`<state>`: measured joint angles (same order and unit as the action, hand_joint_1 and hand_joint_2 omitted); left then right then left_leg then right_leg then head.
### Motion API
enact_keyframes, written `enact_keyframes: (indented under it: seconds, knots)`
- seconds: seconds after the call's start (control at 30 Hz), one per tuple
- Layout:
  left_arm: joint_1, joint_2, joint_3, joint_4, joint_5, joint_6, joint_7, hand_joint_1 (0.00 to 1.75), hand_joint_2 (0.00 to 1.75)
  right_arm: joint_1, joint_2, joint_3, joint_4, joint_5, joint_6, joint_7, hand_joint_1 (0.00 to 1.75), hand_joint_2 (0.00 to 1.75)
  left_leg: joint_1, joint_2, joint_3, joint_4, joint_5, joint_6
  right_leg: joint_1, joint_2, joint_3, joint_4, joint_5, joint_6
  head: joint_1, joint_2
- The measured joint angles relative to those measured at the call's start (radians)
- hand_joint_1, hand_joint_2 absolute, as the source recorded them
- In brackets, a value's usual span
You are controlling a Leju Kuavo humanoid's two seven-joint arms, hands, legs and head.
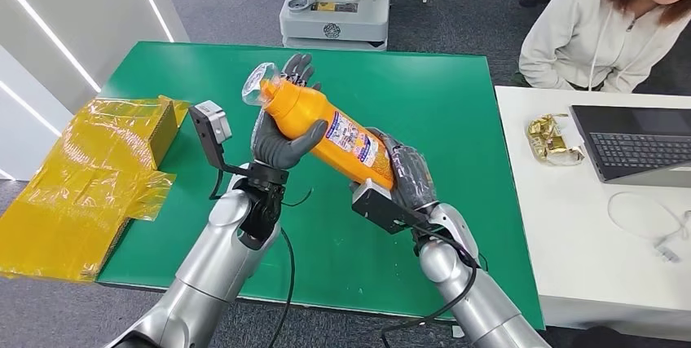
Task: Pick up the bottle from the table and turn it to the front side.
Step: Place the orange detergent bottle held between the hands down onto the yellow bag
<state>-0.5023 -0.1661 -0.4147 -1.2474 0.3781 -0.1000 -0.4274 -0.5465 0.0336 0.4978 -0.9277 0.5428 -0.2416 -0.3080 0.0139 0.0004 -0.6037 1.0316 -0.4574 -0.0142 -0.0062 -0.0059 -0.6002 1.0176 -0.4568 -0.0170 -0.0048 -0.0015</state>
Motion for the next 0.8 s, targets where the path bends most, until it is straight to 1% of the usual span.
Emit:
enact_keyframes:
  seconds: [0.03,0.17,0.23,0.27,0.3,0.4,0.43,0.47,0.53,0.57,0.8]
  knots:
    - [0.002,-0.001,0.000,-0.003,-0.009,0.010,-0.008,0.00,1.75,0.000,0.000,0.000,0.001,0.002,0.002,0.000,1.72,1.75,0.000,0.000,0.000,0.000,0.000,0.000,0.000,0.000,0.000,0.000,0.000,0.000,0.000,0.000]
    - [0.009,-0.005,0.000,-0.014,-0.006,0.007,-0.004,1.75,1.75,0.001,0.000,0.000,0.004,0.005,0.000,-0.001,1.65,1.75,0.000,0.000,0.000,0.000,0.000,0.000,0.000,0.000,0.000,0.000,0.000,0.000,0.000,0.000]
    - [0.012,-0.006,0.000,-0.016,0.006,-0.017,0.007,1.75,1.75,0.002,0.000,-0.001,0.004,0.004,-0.001,-0.004,1.58,1.75,0.000,0.000,0.000,0.000,0.000,0.000,0.000,0.000,0.000,0.000,0.000,0.000,0.000,0.000]
    - [0.013,-0.007,0.000,-0.017,0.013,-0.032,0.012,1.75,1.75,0.003,0.000,-0.002,0.004,0.004,-0.003,-0.005,1.52,1.75,0.000,0.000,0.000,0.000,0.000,0.000,0.000,0.000,0.000,0.000,0.000,0.000,0.000,0.000]
    - [0.014,-0.007,0.000,-0.017,0.020,-0.046,0.016,1.75,1.75,0.004,0.000,-0.003,0.004,0.004,-0.005,-0.006,1.33,1.75,0.000,0.000,0.000,0.000,0.000,0.000,0.000,0.000,0.000,0.000,0.000,0.000,0.000,0.000]
    - [0.018,-0.008,0.000,-0.017,0.038,-0.077,0.028,1.75,1.75,0.010,0.000,-0.005,0.004,0.004,-0.012,-0.005,0.48,1.75,0.000,0.000,0.000,0.000,0.000,0.000,0.000,0.000,0.000,0.000,0.000,0.000,0.000,0.000]
    - [0.018,-0.008,0.000,-0.017,0.042,-0.084,0.030,1.75,1.75,0.013,0.000,-0.006,0.003,0.004,-0.015,-0.004,0.29,1.75,0.000,0.000,0.000,0.000,0.000,0.000,0.000,0.000,0.000,0.000,0.000,0.000,0.000,0.000]
    - [0.018,-0.008,-0.001,-0.017,0.046,-0.090,0.032,1.75,1.75,0.016,0.000,-0.006,0.002,0.004,-0.019,-0.004,0.18,1.75,0.000,0.000,0.000,0.000,0.000,0.000,0.000,0.000,0.000,0.000,0.000,0.000,0.000,0.000]
    - [0.018,-0.009,-0.001,-0.017,0.052,-0.097,0.037,1.75,1.75,0.022,0.000,-0.006,-0.003,0.003,-0.025,-0.005,0.03,1.75,0.000,0.000,0.000,0.000,0.000,0.000,0.000,0.000,0.000,0.000,0.000,0.000,0.000,0.000]
    - [0.018,-0.009,-0.001,-0.016,0.055,-0.100,0.040,1.75,1.75,0.025,0.000,-0.006,-0.006,0.002,-0.027,-0.006,0.00,1.75,0.000,0.000,0.000,0.000,0.000,0.000,0.000,0.000,0.000,0.000,0.000,0.000,0.000,0.000]
    - [0.018,-0.013,-0.005,-0.002,0.075,-0.127,0.062,1.75,1.75,0.038,0.000,-0.008,-0.023,-0.020,-0.032,-0.011,0.00,1.75,0.000,0.000,0.000,0.000,0.000,0.000,0.000,0.000,0.000,0.000,0.000,0.000,0.000,0.000]
